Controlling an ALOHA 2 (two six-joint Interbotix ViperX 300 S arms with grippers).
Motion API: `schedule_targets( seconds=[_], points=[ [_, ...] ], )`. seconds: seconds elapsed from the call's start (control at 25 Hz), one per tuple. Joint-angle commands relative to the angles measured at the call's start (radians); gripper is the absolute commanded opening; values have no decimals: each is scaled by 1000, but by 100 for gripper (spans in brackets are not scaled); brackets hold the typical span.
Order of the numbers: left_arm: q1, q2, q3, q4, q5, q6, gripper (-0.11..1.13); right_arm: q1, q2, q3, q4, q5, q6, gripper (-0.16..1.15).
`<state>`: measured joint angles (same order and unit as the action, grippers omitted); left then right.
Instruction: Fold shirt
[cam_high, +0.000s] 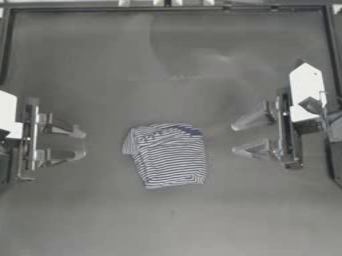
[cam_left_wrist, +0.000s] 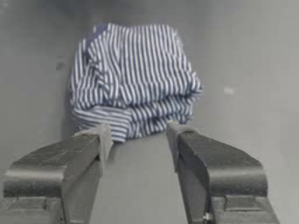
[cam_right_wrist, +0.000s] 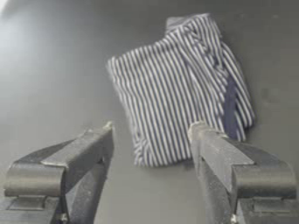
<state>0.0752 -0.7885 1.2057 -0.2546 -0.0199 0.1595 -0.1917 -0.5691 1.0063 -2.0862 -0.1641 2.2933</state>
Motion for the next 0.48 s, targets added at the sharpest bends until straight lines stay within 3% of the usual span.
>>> schedule_targets(
  seconds=[0.04,0.48],
  points=[
    [2,-28,-3,-9,-3,-2,82,-2,-15,-8,2,3,-2,87],
    [18,-71,20,-11,20,-2,82,-21,-106,35,15,3,-2,87]
  ],
)
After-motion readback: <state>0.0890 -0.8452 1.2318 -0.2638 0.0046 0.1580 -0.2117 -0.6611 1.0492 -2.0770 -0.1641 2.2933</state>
